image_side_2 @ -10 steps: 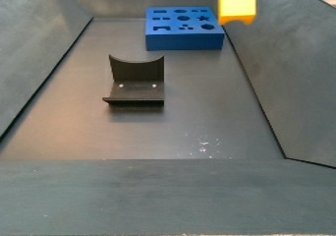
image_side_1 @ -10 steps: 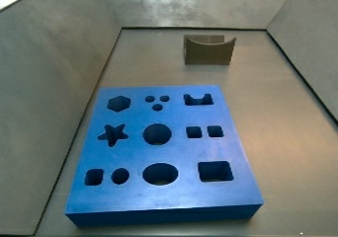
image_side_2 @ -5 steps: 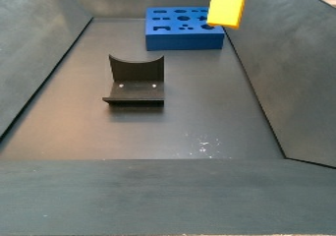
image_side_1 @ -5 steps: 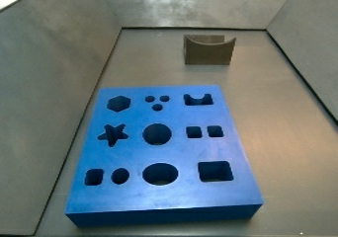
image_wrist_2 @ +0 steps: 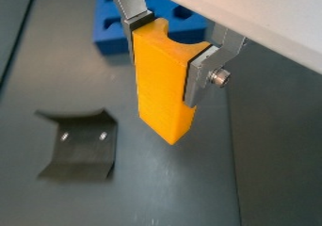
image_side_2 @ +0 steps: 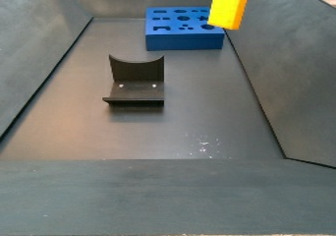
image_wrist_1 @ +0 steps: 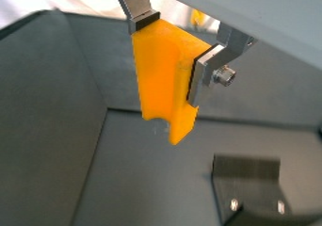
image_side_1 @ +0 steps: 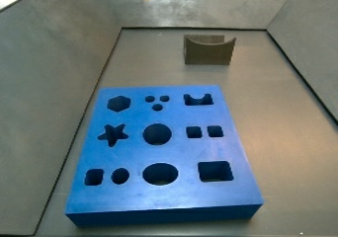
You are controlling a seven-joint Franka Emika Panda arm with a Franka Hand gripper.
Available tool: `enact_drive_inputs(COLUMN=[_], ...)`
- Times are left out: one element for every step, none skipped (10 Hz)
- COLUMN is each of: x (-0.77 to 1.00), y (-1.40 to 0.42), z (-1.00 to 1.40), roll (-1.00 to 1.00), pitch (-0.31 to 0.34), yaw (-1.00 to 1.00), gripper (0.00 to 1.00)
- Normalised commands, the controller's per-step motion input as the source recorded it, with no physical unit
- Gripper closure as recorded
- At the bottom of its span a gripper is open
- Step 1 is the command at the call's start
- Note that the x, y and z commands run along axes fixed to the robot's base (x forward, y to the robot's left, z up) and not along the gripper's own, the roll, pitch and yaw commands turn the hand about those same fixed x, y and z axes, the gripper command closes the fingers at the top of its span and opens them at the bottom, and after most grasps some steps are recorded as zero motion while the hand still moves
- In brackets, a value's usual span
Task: Pick up the arch object. Move up. Place the arch object on the fixture. Regrasp the arch object. Rotate the arch object. Move to above the board. Insert the arch object.
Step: Rotate the arch object.
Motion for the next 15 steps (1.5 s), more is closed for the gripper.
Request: enact_drive_inputs(x=[0.03,0.05,0.07,0.08,0.07,-0.07,-0.07,-0.06,-0.05,-0.04,-0.03,-0.02,-0.02,-0.01,-0.01], y=[0.03,0.02,0.02,0.02,0.02,0.00,0.00,0.00,0.01,0.01,0.01,0.01,0.01,0.01,0.01], z=[0.04,0.04,0.03,0.01,0.00,0.00,0.00,0.01,0.01,0.01,0.00,0.00,0.00,0.00,0.00], roll=[-0.87,-0.68,-0.49,-0.32,-0.21,0.00,0.00,0.00,0.00,0.00,0.00,0.00,0.00,0.00,0.00], pitch=[0.498,0.439,0.361,0.286,0.208,0.000,-0.004,-0.005,-0.005,-0.005,-0.005,-0.005,-0.005,-0.005,-0.006], yaw=[-0.65,-0.44,-0.29,-0.19,-0.11,-1.00,-1.00,-1.00,-1.00,-1.00,-1.00,-1.00,-1.00,-1.00,-1.00], gripper=[1.00,1.00,1.00,1.00,1.00,1.00,1.00,1.00,1.00,1.00,1.00,1.00,1.00,1.00,1.00])
